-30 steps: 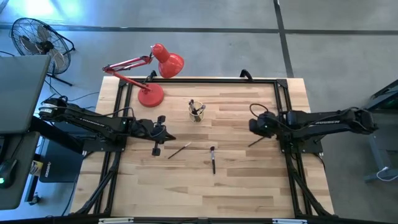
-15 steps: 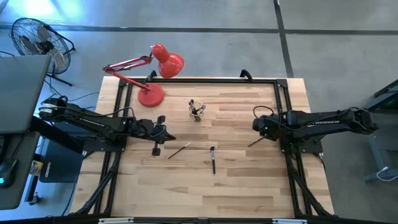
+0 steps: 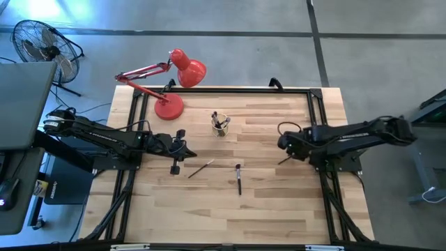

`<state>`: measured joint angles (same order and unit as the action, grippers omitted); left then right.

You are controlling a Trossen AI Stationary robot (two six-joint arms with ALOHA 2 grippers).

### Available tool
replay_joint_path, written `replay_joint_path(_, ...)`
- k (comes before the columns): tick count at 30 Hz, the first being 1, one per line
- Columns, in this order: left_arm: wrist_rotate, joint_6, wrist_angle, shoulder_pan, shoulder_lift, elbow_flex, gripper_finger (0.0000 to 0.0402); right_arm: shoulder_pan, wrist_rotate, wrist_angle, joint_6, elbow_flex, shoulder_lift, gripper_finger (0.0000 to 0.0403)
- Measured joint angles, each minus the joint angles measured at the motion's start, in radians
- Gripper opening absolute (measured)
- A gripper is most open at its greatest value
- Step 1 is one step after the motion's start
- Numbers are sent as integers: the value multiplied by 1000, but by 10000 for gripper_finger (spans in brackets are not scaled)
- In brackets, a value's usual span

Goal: Put items in baskets/containers
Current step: Put the black eyeshadow brush into the gold pen holder

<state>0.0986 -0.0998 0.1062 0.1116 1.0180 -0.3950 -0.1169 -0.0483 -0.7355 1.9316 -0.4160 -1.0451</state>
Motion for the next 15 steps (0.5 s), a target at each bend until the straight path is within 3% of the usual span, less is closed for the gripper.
replay_joint_path(9, 0, 0, -4, 0, 0, 0, 1, -1, -14, 45, -14, -6, -128, 90)
replay_joint_path(15, 0, -8, -3, 0, 0, 0, 1, 0, -23, 74, -231, -7, -155, 73)
